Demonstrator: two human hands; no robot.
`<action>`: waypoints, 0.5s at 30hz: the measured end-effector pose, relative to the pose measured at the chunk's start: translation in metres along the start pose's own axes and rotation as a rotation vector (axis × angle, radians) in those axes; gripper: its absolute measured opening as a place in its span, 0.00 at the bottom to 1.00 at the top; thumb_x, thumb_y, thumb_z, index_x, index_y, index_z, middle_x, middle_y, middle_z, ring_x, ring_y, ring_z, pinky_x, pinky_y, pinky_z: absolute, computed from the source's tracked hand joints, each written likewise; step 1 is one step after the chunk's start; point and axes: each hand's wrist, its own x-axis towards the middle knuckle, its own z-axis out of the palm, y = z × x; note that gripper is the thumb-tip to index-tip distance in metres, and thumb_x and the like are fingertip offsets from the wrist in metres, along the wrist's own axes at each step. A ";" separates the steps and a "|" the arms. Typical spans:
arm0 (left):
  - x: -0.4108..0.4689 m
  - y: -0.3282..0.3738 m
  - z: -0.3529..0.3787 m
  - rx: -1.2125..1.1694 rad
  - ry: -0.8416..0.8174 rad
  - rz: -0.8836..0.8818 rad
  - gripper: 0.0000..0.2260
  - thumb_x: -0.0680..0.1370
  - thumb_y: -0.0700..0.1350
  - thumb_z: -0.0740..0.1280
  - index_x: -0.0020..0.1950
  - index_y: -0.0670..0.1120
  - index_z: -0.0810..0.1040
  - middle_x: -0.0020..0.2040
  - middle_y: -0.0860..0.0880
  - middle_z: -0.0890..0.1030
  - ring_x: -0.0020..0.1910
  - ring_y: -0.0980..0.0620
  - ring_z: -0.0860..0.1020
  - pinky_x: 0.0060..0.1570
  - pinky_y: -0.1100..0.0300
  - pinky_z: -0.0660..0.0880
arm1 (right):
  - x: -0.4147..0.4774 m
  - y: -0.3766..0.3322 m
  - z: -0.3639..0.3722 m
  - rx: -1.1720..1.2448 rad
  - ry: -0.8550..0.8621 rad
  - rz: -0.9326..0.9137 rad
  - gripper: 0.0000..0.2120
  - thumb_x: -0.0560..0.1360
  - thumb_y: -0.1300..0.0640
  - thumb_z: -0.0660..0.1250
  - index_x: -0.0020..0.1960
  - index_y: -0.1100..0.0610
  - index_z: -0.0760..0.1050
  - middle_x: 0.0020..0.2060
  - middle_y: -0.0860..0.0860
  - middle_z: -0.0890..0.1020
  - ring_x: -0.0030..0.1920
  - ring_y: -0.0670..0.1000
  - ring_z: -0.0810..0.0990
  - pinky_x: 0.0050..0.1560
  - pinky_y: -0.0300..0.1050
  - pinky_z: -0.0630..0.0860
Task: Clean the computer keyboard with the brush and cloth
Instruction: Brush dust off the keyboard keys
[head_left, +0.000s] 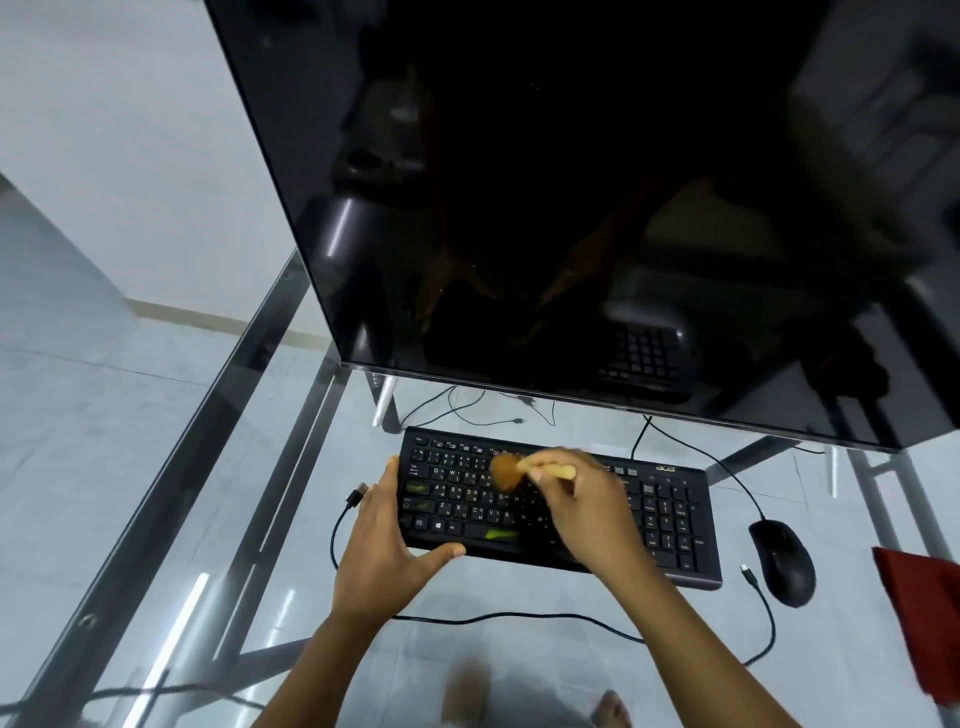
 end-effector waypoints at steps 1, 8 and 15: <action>0.000 0.001 0.000 -0.004 -0.002 -0.003 0.55 0.63 0.68 0.73 0.78 0.55 0.44 0.76 0.55 0.60 0.76 0.53 0.56 0.73 0.52 0.59 | 0.001 0.000 -0.003 0.004 0.109 -0.020 0.07 0.77 0.58 0.67 0.50 0.49 0.82 0.45 0.42 0.82 0.44 0.40 0.80 0.43 0.29 0.72; 0.000 0.000 0.001 0.011 0.016 0.016 0.55 0.63 0.67 0.74 0.79 0.54 0.45 0.76 0.53 0.61 0.76 0.53 0.55 0.74 0.51 0.58 | 0.005 -0.004 0.003 -0.038 -0.111 -0.070 0.06 0.77 0.55 0.67 0.51 0.48 0.82 0.45 0.42 0.83 0.43 0.41 0.81 0.45 0.33 0.75; 0.001 -0.002 0.001 0.019 0.018 0.033 0.54 0.64 0.66 0.74 0.79 0.53 0.46 0.76 0.52 0.61 0.76 0.53 0.57 0.72 0.58 0.55 | 0.017 -0.013 0.011 0.080 -0.242 0.072 0.05 0.78 0.53 0.65 0.51 0.49 0.80 0.41 0.44 0.83 0.36 0.43 0.81 0.33 0.29 0.72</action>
